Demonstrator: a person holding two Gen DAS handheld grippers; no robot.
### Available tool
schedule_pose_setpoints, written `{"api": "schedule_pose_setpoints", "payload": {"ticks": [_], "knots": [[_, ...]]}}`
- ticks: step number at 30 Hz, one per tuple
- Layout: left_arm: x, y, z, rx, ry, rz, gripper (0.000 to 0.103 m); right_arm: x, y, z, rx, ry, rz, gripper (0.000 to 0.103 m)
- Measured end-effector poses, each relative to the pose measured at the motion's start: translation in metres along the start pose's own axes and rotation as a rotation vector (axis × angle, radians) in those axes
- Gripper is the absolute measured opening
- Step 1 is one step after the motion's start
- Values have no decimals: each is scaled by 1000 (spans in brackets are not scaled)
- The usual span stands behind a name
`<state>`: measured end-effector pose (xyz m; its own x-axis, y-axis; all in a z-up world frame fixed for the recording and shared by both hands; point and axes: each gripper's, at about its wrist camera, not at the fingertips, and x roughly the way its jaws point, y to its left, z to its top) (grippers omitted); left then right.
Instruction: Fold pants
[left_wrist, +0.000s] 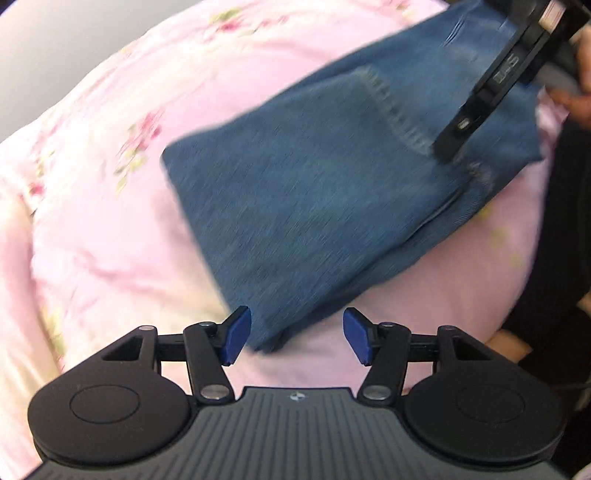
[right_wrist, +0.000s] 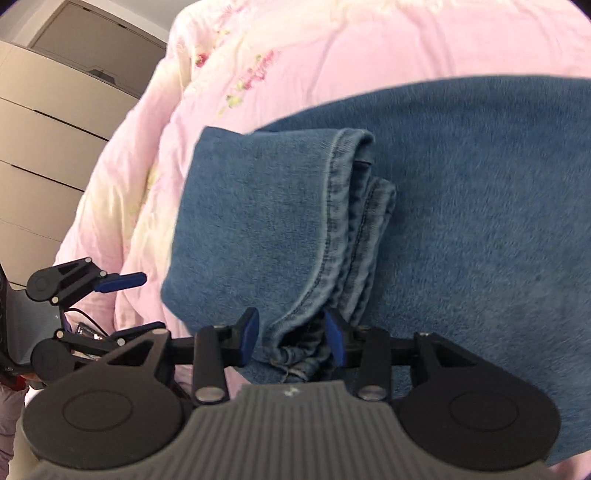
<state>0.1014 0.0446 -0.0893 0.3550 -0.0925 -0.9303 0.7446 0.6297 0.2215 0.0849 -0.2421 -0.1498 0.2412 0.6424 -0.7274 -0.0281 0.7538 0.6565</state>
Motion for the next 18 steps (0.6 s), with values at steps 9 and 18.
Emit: {"api": "schedule_pose_setpoints", "payload": {"ticks": [9,18], "knots": [[20,0,-7,0,-38,120,50,-55,30,-20,24,-116,88,9],[28,7,-12,-10,-9,100,28,10,-29,-52,204,35,-76,0]]}}
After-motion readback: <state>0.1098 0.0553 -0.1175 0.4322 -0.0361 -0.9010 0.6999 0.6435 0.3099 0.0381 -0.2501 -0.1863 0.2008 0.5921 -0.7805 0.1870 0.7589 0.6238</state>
